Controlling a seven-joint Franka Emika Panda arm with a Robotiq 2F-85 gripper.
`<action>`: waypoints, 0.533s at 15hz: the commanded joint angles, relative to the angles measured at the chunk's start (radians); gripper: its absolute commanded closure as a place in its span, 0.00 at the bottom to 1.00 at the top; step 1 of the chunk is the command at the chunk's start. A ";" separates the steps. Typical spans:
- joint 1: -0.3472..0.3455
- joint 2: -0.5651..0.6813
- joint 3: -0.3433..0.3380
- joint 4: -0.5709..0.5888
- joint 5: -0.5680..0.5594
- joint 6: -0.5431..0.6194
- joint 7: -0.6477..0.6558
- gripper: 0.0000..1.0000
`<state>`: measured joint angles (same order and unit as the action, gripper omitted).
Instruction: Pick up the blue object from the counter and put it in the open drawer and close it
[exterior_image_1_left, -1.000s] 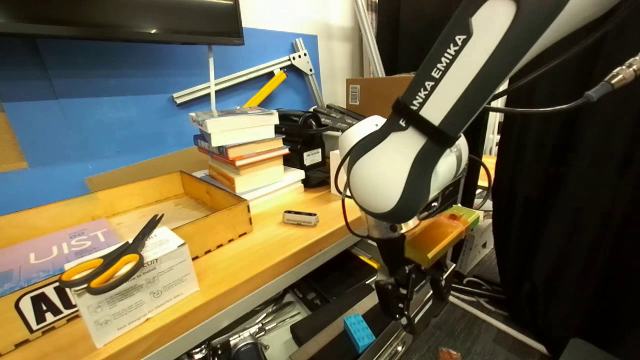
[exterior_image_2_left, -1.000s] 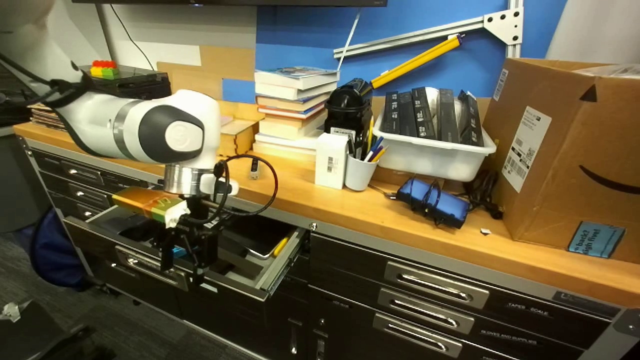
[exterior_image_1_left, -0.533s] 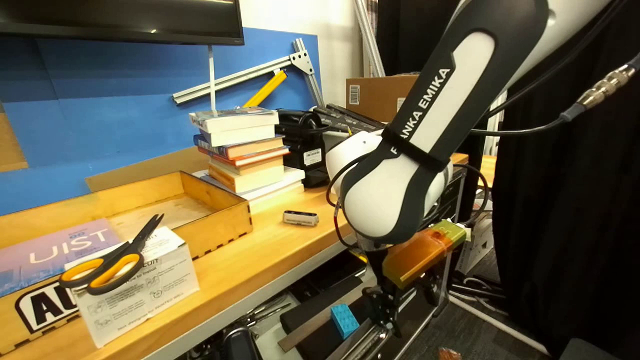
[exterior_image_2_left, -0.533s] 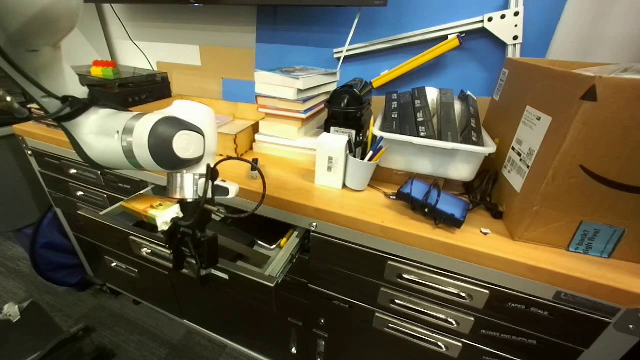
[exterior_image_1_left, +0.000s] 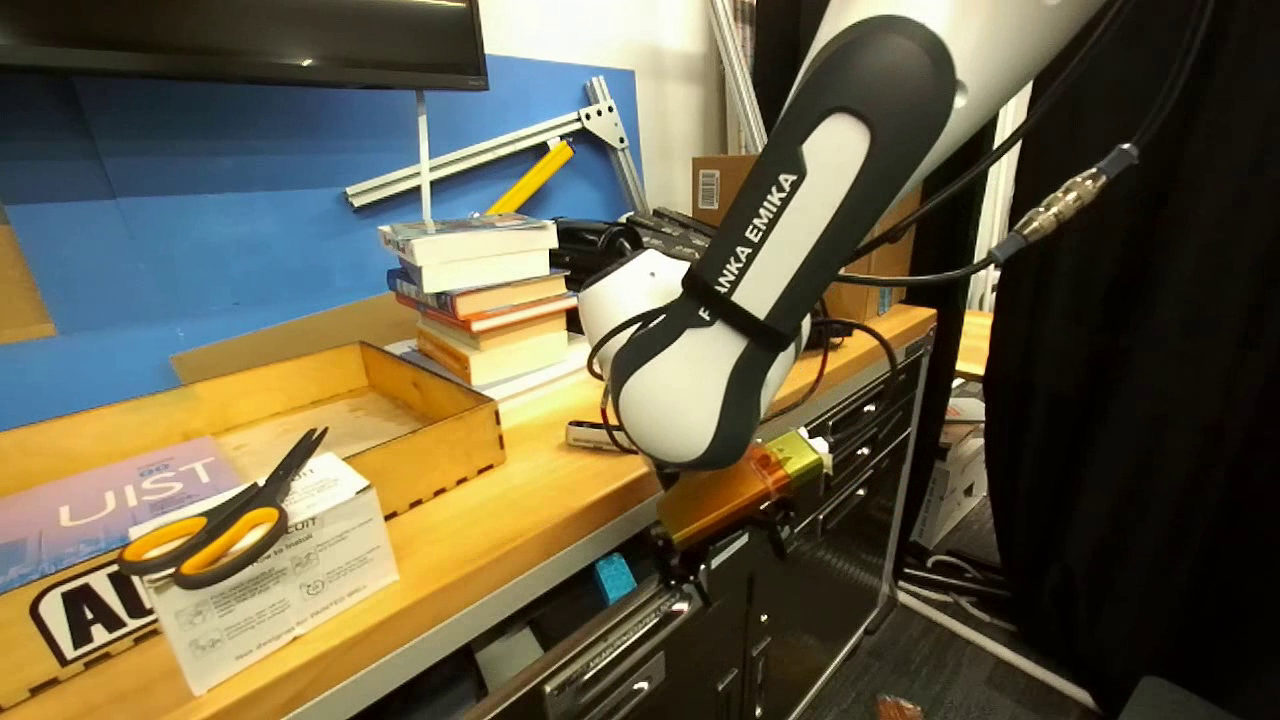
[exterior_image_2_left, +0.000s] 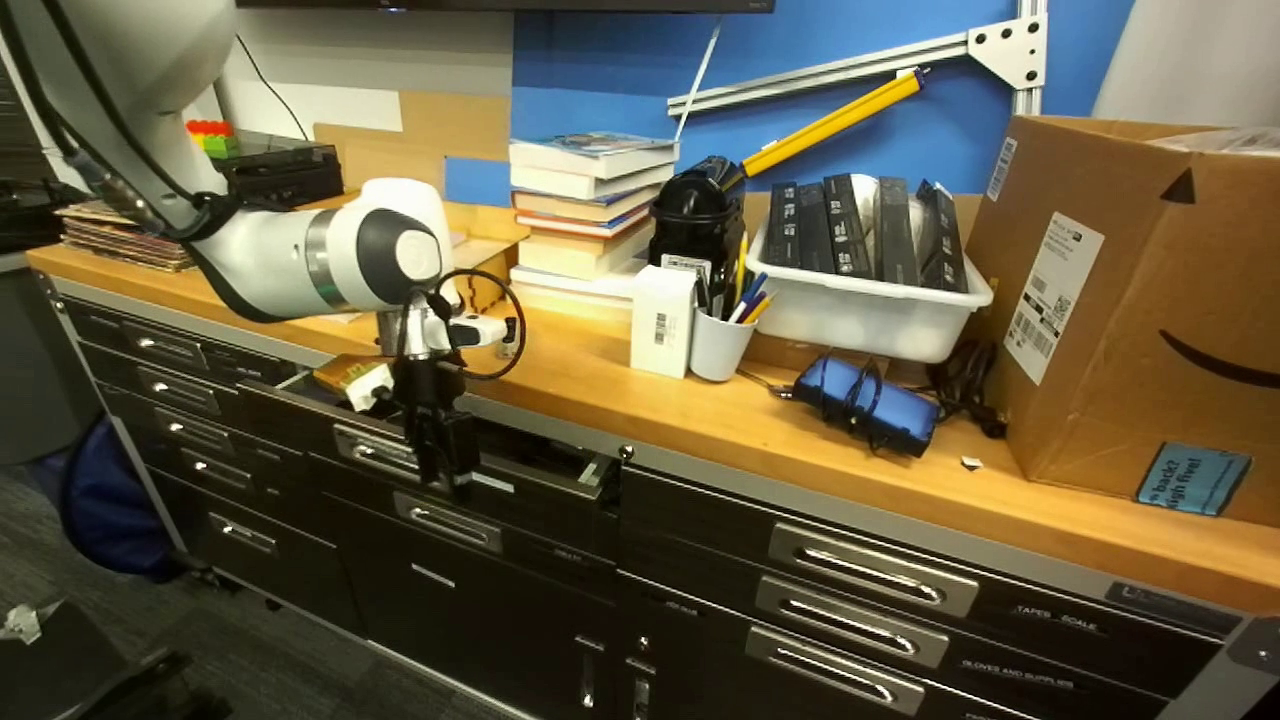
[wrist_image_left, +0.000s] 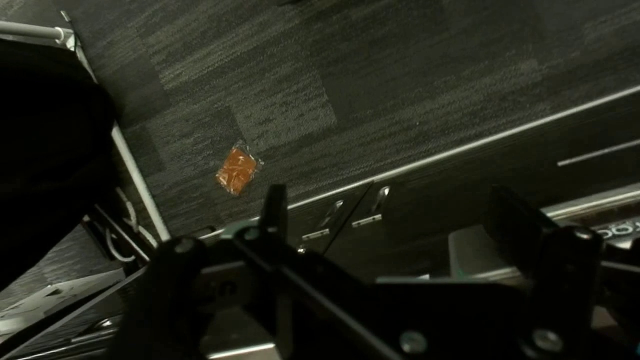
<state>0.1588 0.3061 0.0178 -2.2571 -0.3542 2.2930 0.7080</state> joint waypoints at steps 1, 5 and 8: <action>0.049 0.072 -0.044 0.115 -0.051 0.022 0.137 0.00; 0.060 0.036 -0.068 0.090 -0.071 0.042 0.210 0.00; 0.050 -0.044 -0.079 0.008 -0.075 0.069 0.251 0.00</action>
<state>0.2018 0.3528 -0.0378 -2.1742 -0.4054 2.3226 0.9007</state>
